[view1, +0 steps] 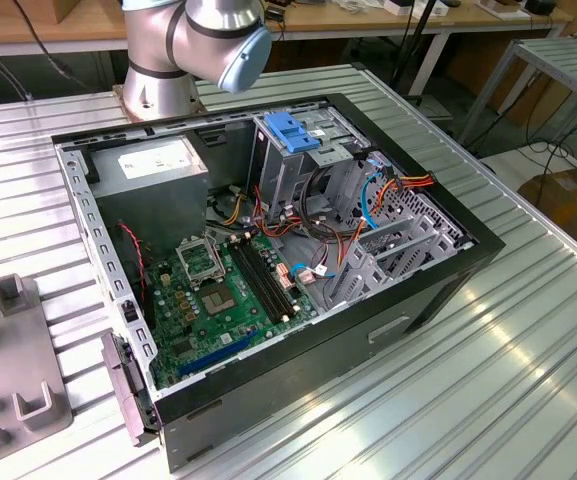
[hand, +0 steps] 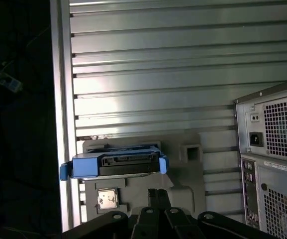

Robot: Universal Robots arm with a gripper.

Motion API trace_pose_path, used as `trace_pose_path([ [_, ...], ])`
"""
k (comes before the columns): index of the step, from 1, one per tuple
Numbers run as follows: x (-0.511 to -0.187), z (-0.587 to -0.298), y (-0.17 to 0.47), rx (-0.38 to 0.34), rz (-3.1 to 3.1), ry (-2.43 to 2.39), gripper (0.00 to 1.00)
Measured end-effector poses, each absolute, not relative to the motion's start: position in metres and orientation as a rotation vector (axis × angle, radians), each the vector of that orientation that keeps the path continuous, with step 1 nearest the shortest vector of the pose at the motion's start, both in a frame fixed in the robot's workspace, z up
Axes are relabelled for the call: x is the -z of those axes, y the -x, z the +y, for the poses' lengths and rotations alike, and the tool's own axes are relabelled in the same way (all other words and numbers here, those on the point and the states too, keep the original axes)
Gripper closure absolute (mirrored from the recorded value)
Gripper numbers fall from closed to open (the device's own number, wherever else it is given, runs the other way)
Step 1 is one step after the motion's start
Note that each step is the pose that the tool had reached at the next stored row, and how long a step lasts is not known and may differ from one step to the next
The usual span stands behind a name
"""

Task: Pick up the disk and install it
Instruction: 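Reach for the disk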

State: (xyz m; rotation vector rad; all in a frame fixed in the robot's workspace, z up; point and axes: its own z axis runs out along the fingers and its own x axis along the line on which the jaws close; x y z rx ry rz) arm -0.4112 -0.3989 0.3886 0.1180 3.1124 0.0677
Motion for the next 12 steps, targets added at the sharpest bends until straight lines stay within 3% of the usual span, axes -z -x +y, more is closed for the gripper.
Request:
trace_pose_path([
  [12,-0.388,-0.398,0.449,-0.068,3.113,-0.118,0.9],
])
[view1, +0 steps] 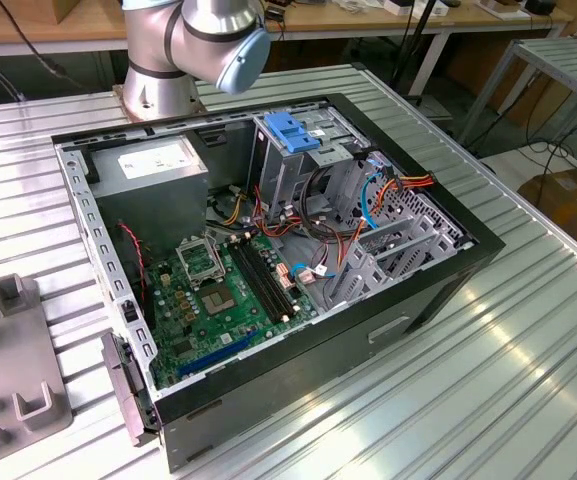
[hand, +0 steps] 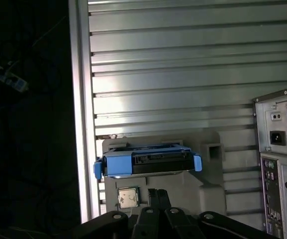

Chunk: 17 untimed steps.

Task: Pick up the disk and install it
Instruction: 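Reach for the disk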

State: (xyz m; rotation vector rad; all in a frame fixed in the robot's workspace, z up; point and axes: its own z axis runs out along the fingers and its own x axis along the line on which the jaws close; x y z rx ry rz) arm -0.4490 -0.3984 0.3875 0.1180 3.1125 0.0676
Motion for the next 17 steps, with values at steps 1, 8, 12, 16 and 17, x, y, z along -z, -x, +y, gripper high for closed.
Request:
trace_pose_path([
  [1,-0.387,-0.398,0.451,-0.068,3.113,-0.118,0.9],
  [8,-0.385,-0.393,0.469,-0.068,3.112,-0.119,0.9],
  [12,-0.385,-0.393,0.478,-0.068,3.112,-0.12,0.9],
  [16,-0.385,-0.393,0.479,-0.068,3.112,-0.12,0.9],
  [17,-0.385,-0.393,0.479,-0.068,3.112,-0.12,0.9],
])
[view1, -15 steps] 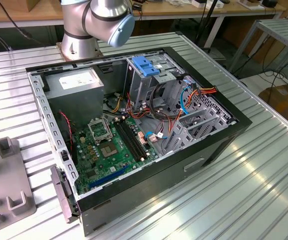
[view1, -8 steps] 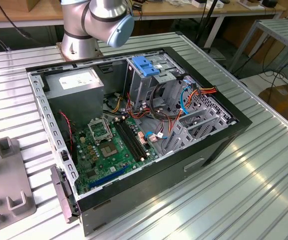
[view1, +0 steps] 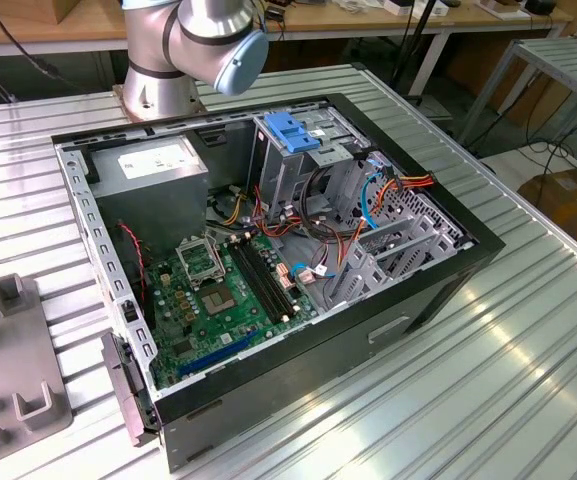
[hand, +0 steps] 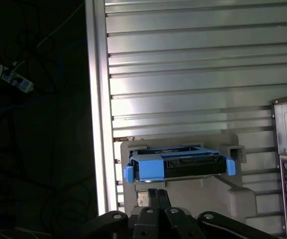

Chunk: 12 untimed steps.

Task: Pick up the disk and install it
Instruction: 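Reach for the disk, then pick up the disk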

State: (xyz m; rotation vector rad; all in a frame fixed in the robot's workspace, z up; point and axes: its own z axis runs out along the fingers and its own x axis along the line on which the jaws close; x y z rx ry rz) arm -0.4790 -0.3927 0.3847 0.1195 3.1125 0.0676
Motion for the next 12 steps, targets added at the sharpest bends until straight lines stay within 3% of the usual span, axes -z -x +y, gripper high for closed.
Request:
trace_pose_path([
  [12,-0.3847,-0.3927,0.4791,-0.068,3.113,-0.109,0.9],
])
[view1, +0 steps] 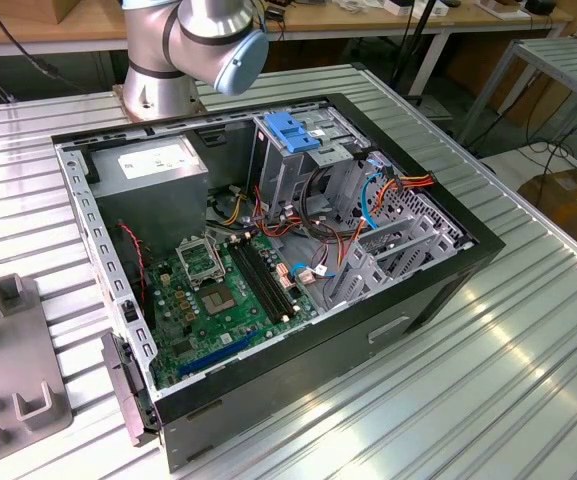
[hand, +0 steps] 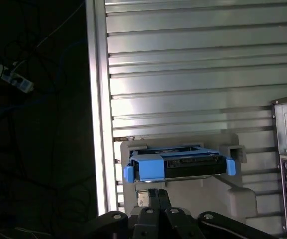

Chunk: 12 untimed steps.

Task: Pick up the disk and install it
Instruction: 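Pick up the disk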

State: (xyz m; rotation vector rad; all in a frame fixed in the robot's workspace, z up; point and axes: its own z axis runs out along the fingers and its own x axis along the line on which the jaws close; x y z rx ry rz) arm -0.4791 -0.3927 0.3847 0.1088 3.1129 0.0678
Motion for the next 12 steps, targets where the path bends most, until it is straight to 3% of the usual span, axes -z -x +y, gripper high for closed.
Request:
trace_pose_path([
  [12,-0.3846,-0.3927,0.4791,-0.074,3.096,0.401,0.9],
])
